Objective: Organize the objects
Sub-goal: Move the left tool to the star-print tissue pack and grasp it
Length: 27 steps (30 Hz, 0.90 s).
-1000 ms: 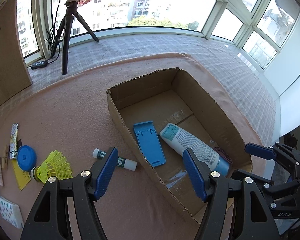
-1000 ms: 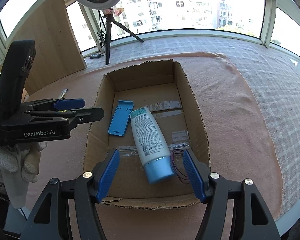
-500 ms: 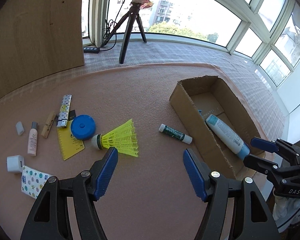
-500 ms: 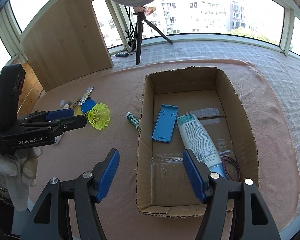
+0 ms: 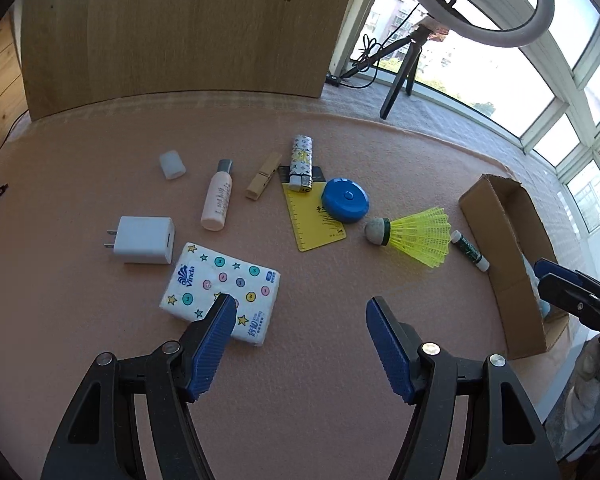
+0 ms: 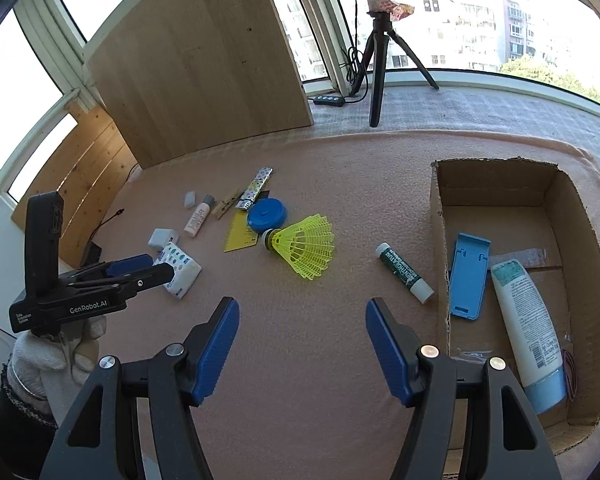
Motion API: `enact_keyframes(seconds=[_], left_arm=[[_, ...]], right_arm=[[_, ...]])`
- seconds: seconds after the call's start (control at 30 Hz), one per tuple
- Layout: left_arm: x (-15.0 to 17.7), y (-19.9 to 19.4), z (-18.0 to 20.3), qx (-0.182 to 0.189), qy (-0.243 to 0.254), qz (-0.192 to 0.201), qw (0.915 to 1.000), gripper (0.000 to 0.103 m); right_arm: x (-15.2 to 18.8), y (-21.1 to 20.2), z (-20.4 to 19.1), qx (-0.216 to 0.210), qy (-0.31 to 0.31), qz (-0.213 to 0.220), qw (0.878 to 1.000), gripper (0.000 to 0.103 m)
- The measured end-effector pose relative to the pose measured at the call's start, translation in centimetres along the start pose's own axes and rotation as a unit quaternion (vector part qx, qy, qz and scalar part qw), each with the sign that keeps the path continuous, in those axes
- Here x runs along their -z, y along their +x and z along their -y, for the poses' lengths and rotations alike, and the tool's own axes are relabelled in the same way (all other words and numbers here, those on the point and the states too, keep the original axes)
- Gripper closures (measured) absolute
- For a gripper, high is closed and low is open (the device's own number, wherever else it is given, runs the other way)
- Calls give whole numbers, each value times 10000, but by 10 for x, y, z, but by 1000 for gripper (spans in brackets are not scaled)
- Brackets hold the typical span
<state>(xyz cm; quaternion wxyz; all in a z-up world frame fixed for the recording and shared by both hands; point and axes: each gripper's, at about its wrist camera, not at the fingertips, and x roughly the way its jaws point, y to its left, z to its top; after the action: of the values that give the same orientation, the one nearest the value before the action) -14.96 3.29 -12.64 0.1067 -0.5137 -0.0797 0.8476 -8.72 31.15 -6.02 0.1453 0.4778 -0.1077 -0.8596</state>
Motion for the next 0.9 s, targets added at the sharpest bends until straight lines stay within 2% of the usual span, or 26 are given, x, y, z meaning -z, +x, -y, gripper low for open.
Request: enact_keyframes(seconds=[0.2, 0.47, 0.8, 0.9], left_arm=[[15, 1, -37, 74, -418, -37, 9991, 32], [20, 10, -52, 283, -681, -141, 9972, 32], [17, 27, -56, 498, -817, -187, 9952, 33], [18, 30, -58, 545, -869, -195, 9945, 33]], right_arm=[[-22, 33, -37, -428, -243, -190, 9986, 41], [-44, 98, -85, -987, -578, -795, 9903, 41], [-55, 159, -125, -1199, -926, -1286, 9801, 41], [-57, 175, -130, -1263, -925, -1428, 9773, 46]])
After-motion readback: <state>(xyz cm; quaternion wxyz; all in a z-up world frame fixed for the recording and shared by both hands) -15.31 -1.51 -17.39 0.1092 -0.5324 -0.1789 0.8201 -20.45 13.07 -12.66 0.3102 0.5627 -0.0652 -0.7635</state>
